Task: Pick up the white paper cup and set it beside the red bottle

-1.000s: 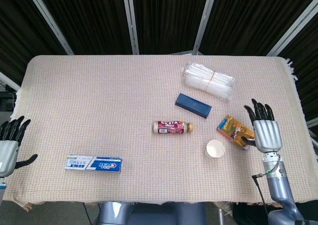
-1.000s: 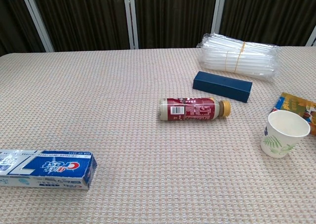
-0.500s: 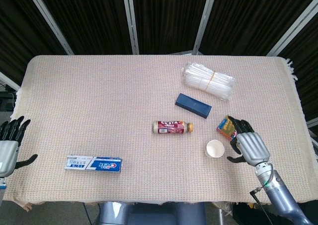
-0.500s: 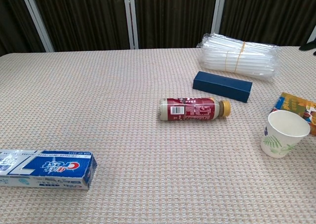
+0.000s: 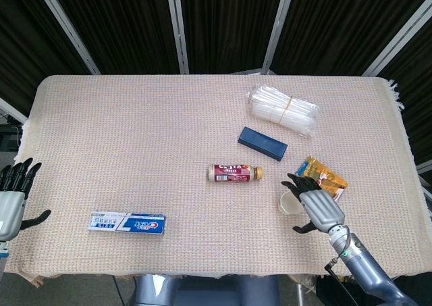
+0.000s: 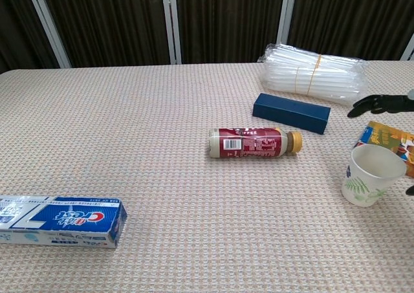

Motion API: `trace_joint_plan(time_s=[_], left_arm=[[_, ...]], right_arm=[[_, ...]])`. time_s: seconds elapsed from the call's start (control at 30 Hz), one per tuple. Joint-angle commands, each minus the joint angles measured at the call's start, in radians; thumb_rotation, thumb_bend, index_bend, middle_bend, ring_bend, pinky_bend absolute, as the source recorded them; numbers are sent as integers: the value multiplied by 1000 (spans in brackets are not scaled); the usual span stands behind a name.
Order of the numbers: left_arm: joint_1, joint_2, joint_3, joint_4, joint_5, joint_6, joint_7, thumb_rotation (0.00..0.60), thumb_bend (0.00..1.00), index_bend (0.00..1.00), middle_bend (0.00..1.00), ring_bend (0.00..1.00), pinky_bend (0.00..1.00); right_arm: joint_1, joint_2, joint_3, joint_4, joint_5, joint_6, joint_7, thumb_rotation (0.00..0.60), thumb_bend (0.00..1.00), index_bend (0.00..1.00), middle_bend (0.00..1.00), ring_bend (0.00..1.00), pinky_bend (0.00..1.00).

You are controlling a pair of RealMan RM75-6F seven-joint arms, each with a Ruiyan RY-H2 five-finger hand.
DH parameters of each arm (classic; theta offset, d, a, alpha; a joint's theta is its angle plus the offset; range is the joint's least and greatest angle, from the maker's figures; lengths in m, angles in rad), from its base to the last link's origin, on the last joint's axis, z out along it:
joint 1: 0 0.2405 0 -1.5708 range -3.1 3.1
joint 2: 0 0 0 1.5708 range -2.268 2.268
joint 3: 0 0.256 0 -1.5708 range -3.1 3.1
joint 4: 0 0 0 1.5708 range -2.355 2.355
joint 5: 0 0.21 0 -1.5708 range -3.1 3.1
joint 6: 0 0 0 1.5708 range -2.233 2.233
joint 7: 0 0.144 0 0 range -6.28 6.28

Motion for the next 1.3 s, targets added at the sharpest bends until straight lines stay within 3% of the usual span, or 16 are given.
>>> trace_joint_plan(time_s=[0.03,0.5,1.03,1.3], left_arm=[[0,0,0,0,0,-1,0,600,94,0,0,0,0],[-1,2,0,-1,-1,-3,-1,600,94,0,0,0,0],[-1,2,1,-1,-1,-2,-1,600,95,0,0,0,0],[-1,2,1,-1,-1,-3,-1,600,94,0,0,0,0]], right_arm=[[12,-34,2,30,20,2,-17,600,36,192,0,0,0],[60,-124,7,117,124,4,-106,600,40,197,0,0,0],[70,-150,-1,141,157,38,-123,600,117,408,66,0,0],[66,-170,3,138,131,66,-98,600,122,429,84,0,0]])
